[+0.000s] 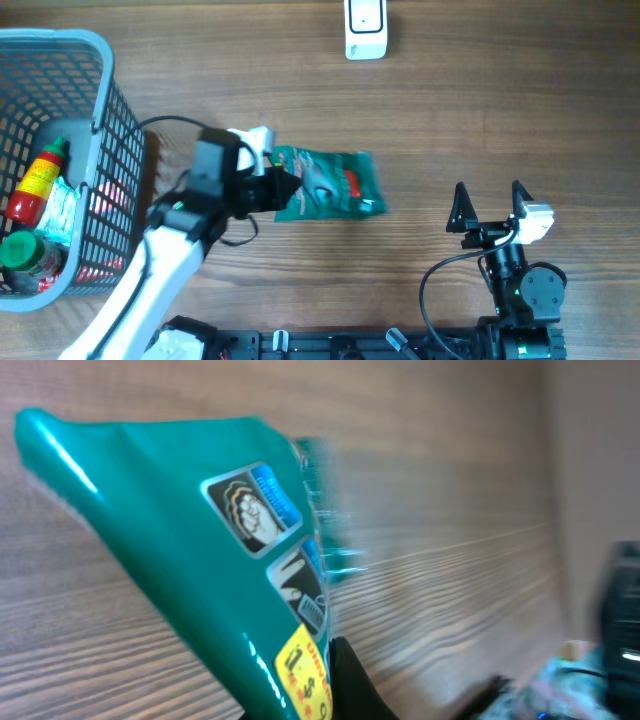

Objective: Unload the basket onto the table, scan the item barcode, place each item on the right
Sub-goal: 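Lift the green pack out and place it on the table center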

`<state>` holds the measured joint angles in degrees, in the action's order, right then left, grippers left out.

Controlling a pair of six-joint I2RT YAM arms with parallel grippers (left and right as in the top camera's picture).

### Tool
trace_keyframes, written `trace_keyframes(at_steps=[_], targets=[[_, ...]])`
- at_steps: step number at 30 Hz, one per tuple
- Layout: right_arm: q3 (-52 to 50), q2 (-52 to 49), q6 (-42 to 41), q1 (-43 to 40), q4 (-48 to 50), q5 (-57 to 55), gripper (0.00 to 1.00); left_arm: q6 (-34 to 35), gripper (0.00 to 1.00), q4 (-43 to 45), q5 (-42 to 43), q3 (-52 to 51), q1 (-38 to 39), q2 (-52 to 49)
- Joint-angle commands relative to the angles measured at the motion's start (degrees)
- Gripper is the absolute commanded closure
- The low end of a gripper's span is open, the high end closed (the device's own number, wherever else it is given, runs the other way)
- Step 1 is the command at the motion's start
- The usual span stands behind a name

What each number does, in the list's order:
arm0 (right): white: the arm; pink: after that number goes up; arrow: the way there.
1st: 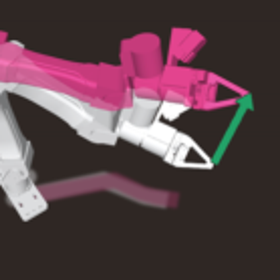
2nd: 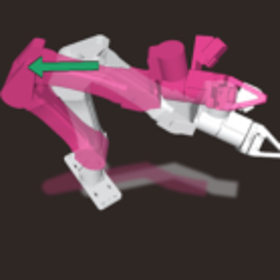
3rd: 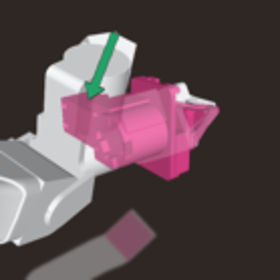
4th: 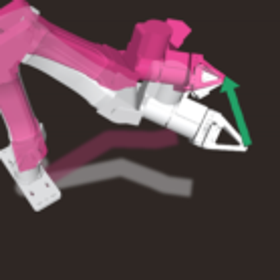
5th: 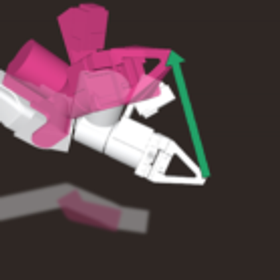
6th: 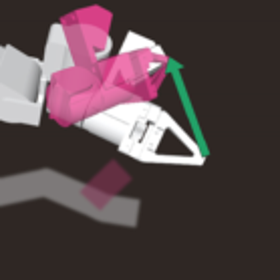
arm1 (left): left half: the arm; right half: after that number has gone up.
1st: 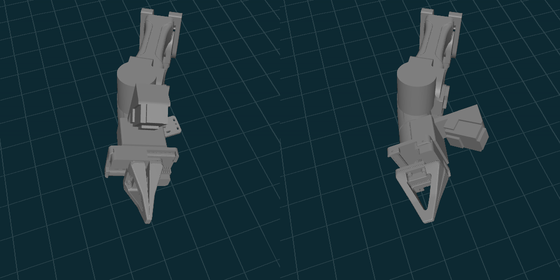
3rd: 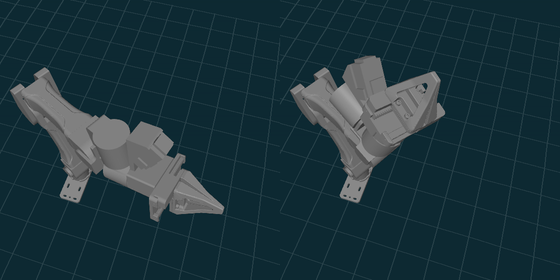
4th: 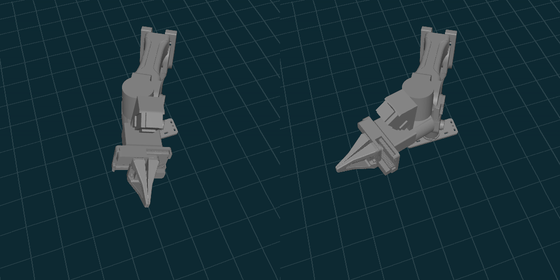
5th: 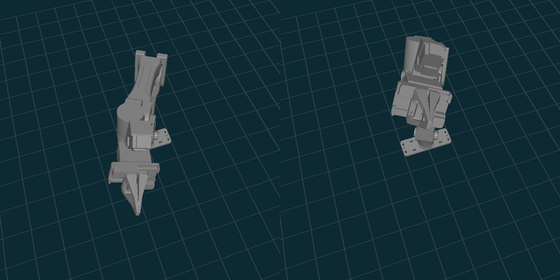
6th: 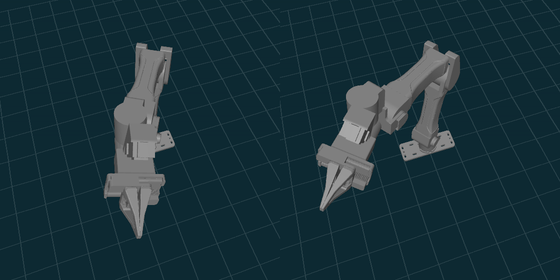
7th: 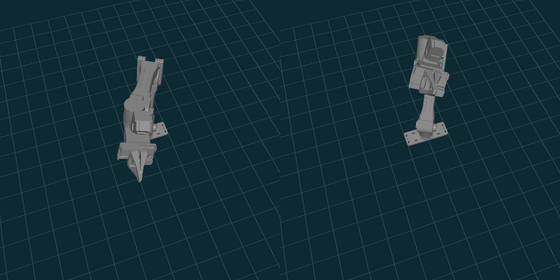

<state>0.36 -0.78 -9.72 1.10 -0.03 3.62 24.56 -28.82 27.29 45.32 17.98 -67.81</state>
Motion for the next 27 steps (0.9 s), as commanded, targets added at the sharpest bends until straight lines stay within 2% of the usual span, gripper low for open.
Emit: trace_keyframes(at_steps=[1,3,7,9,11,12,15,16,18,25,27], targets=[[-0.07,0.24,0.72,0.33,0.17,0.66,0.0,3.65,0.96,0.81,-9.05,-0.55,2.21,-8.35],[-0.07,0.24,0.7,0.33,0.17,0.66,0.0,4.68,0.96,1.88,-9.73,-0.55,2.21,-13.05],[-0.07,0.24,0.72,0.33,0.17,0.66,0.0,4.68,0.94,2.29,-10.12,-0.55,2.21,-16.33],[-0.07,0.24,0.7,0.33,0.17,0.66,0.0,4.7,0.78,2.32,-11.17,-0.55,2.21,-16.41],[-0.07,0.24,0.7,0.33,0.17,0.66,0.0,4.68,0.75,2.25,-12.24,-0.55,2.1,-16.41],[-0.07,0.24,0.7,0.33,0.17,0.66,0.0,4.68,0.71,2.23,-12.63,-0.55,2.1,-16.41],[-0.07,0.24,0.72,0.33,0.17,0.66,0.0,4.63,0.46,2.27,-12.63,-0.24,2.1,-16.39],[-0.07,0.24,0.72,0.33,0.17,0.66,0.0,4.61,0.24,2.23,-13.11,0.28,2.1,-16.26],[-0.07,0.24,0.7,0.33,0.17,0.66,0.0,4.59,0.02,1.33,-14.53,1.77,2.1,-15.58],[-0.07,0.24,0.72,0.33,0.17,0.66,0.0,4.22,0.0,-16.24,-34.77,15.26,2.1,-10.97],[-0.07,0.24,0.7,0.33,0.17,0.66,0.0,4.22,0.0,-19.58,-38.25,19.28,2.1,-9.92]])
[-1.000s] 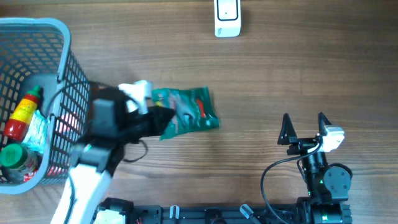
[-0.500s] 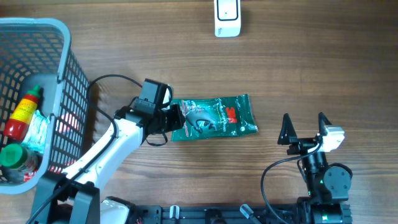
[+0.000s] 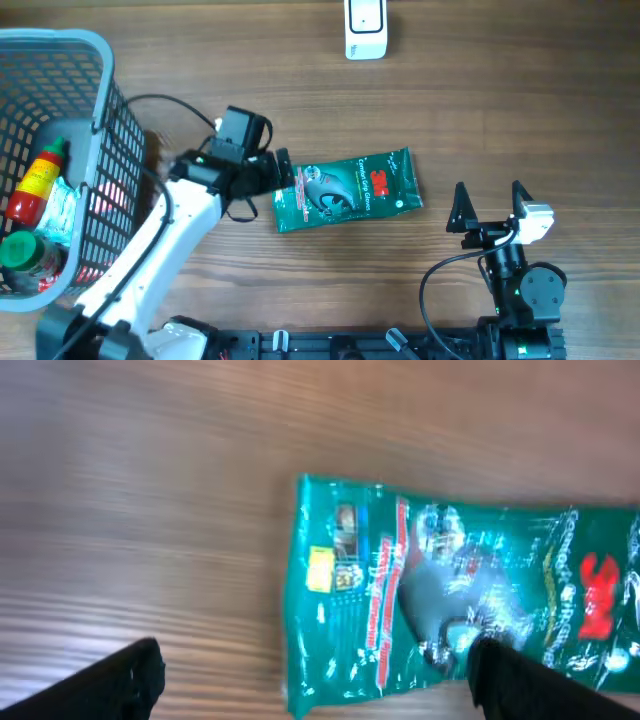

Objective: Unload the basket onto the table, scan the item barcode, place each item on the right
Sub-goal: 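Lift the green pack out and place it on the table center, then reach into the basket and grasp the red Kleenex pack with left gripper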

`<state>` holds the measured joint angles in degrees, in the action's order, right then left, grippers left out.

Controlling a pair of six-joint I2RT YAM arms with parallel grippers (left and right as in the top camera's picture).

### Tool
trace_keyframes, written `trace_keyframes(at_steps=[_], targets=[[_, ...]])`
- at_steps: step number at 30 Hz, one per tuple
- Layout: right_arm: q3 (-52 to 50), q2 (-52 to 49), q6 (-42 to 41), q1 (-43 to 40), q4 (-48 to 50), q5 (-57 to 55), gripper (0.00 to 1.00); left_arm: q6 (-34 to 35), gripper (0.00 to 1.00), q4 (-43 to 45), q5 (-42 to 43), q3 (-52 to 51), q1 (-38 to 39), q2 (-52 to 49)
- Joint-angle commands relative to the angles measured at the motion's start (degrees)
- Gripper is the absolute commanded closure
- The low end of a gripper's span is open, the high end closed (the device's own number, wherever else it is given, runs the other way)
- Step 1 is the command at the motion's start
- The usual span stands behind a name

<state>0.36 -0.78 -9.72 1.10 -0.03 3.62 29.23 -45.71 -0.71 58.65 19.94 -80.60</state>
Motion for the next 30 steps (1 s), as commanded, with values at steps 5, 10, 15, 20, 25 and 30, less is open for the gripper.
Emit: trace_keyframes(at_steps=[5,10,15,20,25,30], targets=[[-0.07,0.24,0.7,0.33,0.17,0.66,0.0,-0.48,0.0,-4.79,-10.27,14.12,0.13,5.44],[-0.07,0.24,0.72,0.33,0.17,0.66,0.0,-0.52,0.0,-5.64,-11.08,21.57,0.13,8.55],[-0.07,0.24,0.7,0.33,0.17,0.66,0.0,-0.42,0.0,-11.56,-26.29,31.3,-3.3,10.1],[-0.07,0.24,0.7,0.33,0.17,0.66,0.0,8.31,0.0,-13.81,-28.44,36.81,-20.04,10.99],[-0.07,0.24,0.72,0.33,0.17,0.66,0.0,22.36,0.0,-23.1,-17.86,35.95,-40.37,8.68],[-0.07,0.24,0.7,0.33,0.17,0.66,0.01,26.97,0.0,-26.88,-11.45,35.1,-50.34,1.22]])
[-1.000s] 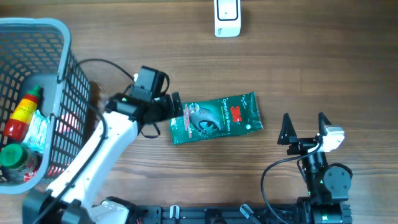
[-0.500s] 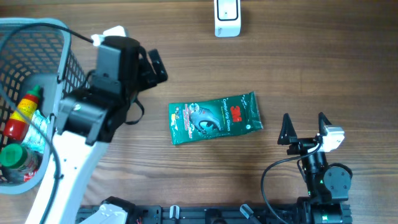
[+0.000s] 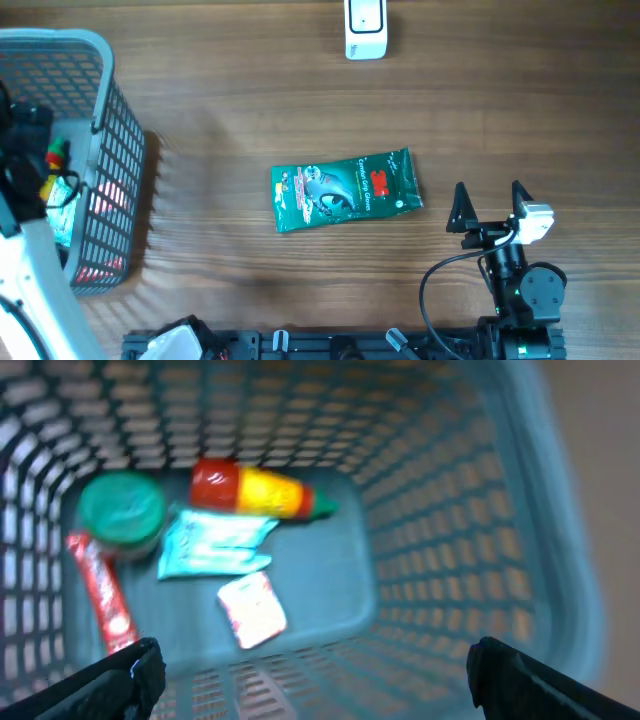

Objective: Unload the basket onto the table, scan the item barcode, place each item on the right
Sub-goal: 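Reach into the basket and grasp the red Kleenex pack with left gripper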

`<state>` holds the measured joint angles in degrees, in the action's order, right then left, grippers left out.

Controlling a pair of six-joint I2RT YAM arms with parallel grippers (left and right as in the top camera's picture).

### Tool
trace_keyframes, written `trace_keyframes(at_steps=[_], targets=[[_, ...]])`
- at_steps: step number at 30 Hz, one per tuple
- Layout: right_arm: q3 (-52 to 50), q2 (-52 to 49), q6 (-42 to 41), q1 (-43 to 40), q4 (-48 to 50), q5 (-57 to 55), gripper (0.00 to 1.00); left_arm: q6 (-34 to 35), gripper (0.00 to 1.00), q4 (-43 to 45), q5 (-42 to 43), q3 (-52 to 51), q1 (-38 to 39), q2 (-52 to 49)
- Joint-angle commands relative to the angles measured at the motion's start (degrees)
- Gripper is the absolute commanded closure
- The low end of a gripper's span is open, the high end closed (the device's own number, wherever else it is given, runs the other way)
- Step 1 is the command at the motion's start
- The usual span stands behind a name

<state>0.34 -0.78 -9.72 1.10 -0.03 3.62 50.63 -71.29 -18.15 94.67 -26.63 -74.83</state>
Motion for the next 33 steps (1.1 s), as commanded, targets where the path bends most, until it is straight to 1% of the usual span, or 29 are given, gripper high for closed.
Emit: trace_keyframes(at_steps=[1,3,7,8,10,16,18,22,25,27,28,31,33], targets=[[-0.04,0.24,0.72,0.33,0.17,0.66,0.0,5.57,0.0,-1.84,7.13,-0.92,-4.33,-6.08],[-0.04,0.24,0.7,0.33,0.17,0.66,0.0,5.66,0.0,-3.04,7.65,-0.92,-4.57,-10.34],[-0.04,0.24,0.7,0.33,0.17,0.66,0.0,12.31,0.0,-3.34,7.67,-0.92,-4.63,-18.18],[-0.04,0.24,0.7,0.33,0.17,0.66,0.0,12.9,0.0,-3.39,7.72,-0.92,-4.61,-20.02],[-0.04,0.24,0.7,0.33,0.17,0.66,0.0,12.87,0.0,-3.52,7.67,-0.94,-4.61,-24.87],[-0.04,0.24,0.72,0.33,0.17,0.66,0.01,12.94,0.0,-3.72,7.72,-0.94,-4.68,-34.97],[-0.04,0.24,0.7,0.33,0.17,0.66,0.0,14.14,0.0,-3.56,7.96,-0.94,-4.68,-37.38],[-0.04,0.24,0.7,0.33,0.17,0.66,0.0,14.86,0.0,-3.32,10.29,-0.94,-4.66,-41.66],[-0.04,0.24,0.7,0.33,0.17,0.66,0.0,14.86,0.0,-3.04,10.25,-1.86,-4.66,-42.82],[-0.04,0.24,0.7,0.33,0.17,0.66,0.0,16.83,0.0,-2.05,10.23,-4.28,-4.68,-42.84],[-0.04,0.24,0.7,0.33,0.17,0.66,0.01,17.64,0.0,-1.25,10.23,-5.57,-4.68,-42.84],[-0.04,0.24,0.7,0.33,0.17,0.66,0.0,17.75,0.0,4.98,11.15,-10.21,-4.61,-42.84],[-0.04,0.24,0.7,0.33,0.17,0.66,0.0,17.7,0.0,6.64,11.69,-12.2,-4.61,-42.84]])
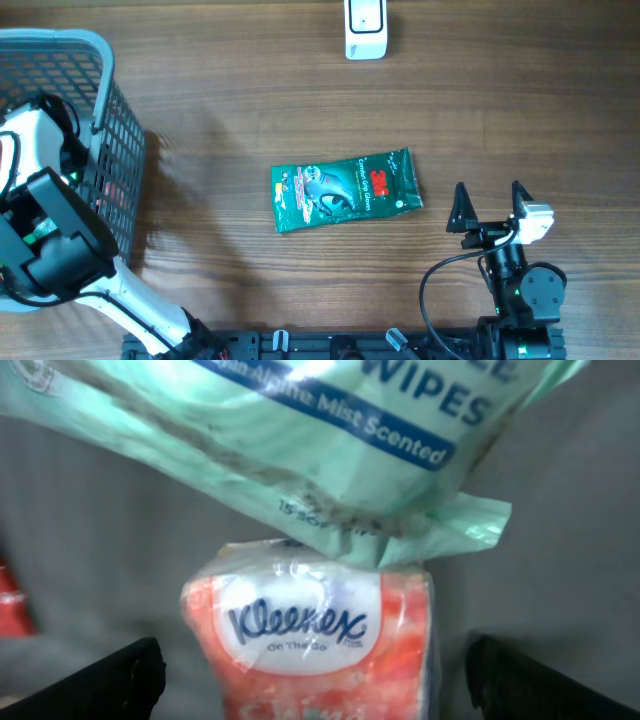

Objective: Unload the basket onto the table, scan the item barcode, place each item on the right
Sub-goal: 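Reach into the basket and grasp the red Kleenex pack with left gripper, then place the Kleenex pack on the table beside the green pack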

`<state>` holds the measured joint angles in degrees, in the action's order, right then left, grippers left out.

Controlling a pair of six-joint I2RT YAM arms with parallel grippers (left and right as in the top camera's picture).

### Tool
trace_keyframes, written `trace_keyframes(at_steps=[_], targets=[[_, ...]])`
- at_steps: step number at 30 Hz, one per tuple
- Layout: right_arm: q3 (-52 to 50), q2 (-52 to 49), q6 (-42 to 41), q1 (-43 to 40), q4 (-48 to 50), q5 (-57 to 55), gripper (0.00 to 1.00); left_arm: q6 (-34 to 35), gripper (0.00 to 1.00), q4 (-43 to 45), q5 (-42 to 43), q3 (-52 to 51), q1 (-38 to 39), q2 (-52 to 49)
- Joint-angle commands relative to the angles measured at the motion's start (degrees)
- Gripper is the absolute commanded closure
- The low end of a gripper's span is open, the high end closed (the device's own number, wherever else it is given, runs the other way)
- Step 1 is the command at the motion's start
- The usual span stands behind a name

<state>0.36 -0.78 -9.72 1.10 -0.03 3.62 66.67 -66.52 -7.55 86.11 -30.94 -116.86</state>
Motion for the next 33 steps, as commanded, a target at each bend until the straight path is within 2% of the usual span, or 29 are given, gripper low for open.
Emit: trace_keyframes(at_steps=[1,2,3,6,7,9,11,15,19,23,27,30,33], targets=[[-0.07,0.24,0.7,0.33,0.17,0.66,0.0,1.66,0.0,1.88,1.11,-4.31,-0.31,-0.81],[-0.07,0.24,0.7,0.33,0.17,0.66,0.0,1.6,0.0,1.88,1.09,-4.55,-0.31,-0.81],[-0.07,0.24,0.7,0.33,0.17,0.66,0.0,1.09,0.04,1.84,1.07,-4.57,-0.31,-0.81],[-0.07,0.24,0.7,0.33,0.17,0.66,0.0,1.07,0.32,1.84,1.05,-4.57,-0.31,-0.81],[-0.07,0.24,0.7,0.33,0.17,0.66,0.0,1.07,0.38,1.84,1.05,-4.57,-0.31,-0.79],[-0.07,0.24,0.7,0.33,0.17,0.66,0.0,0.5,0.44,1.88,1.07,-4.57,-0.31,-0.79],[-0.07,0.24,0.7,0.33,0.17,0.66,0.0,-3.02,0.51,2.34,1.07,-4.39,-0.31,-0.48],[-0.07,0.24,0.7,0.33,0.17,0.66,0.0,-7.19,0.54,2.23,1.09,-2.71,-0.31,3.19],[-0.07,0.24,0.72,0.33,0.17,0.66,0.0,-11.13,0.54,2.05,1.09,1.16,-0.31,12.33],[-0.07,0.24,0.72,0.33,0.17,0.66,0.0,-12.48,0.54,2.1,1.09,3.98,-0.31,22.91],[-0.07,0.24,0.7,0.33,0.17,0.66,0.0,-12.48,0.54,2.75,1.77,4.31,0.28,38.14],[-0.07,0.24,0.7,0.33,0.17,0.66,0.0,-12.48,0.54,2.73,1.77,4.28,2.95,46.45],[-0.07,0.24,0.68,0.33,0.17,0.66,0.0,-12.48,0.54,2.64,1.77,4.28,11.67,53.51]])
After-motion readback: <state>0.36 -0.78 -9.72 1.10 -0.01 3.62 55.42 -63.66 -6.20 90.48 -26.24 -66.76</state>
